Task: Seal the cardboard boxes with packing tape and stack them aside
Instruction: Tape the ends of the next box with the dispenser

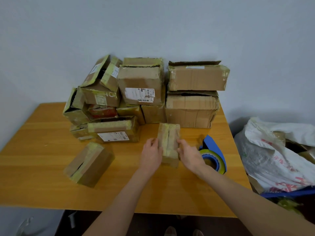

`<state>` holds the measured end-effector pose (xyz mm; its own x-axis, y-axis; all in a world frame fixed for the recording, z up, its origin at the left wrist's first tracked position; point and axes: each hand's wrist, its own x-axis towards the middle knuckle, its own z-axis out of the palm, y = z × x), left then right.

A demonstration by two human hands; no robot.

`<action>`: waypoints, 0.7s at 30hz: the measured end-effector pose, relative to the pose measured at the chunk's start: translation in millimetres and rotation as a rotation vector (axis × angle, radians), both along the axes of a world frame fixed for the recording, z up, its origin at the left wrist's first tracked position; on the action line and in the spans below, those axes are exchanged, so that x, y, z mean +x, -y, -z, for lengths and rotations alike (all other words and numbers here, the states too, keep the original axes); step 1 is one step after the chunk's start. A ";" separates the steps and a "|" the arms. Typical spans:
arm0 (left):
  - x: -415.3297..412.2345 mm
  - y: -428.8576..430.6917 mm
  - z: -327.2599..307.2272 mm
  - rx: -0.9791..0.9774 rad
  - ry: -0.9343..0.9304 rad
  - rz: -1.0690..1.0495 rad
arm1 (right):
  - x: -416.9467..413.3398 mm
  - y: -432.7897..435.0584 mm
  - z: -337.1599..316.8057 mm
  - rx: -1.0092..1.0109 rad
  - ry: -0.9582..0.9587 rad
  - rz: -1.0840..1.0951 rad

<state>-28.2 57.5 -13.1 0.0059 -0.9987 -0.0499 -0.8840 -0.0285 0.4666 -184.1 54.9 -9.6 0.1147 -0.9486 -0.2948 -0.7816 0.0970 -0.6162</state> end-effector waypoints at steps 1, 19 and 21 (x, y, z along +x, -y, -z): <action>-1.0 2.9 -5.4 -0.023 0.049 0.008 | 2.4 -1.0 -0.6 0.028 0.039 -0.003; 0.1 7.2 -12.4 -0.035 0.078 -0.154 | -21.4 19.3 -11.5 0.015 -0.186 -0.048; -9.6 1.4 -12.4 0.106 -0.086 -0.244 | -16.0 16.1 -9.0 0.019 -0.257 -0.040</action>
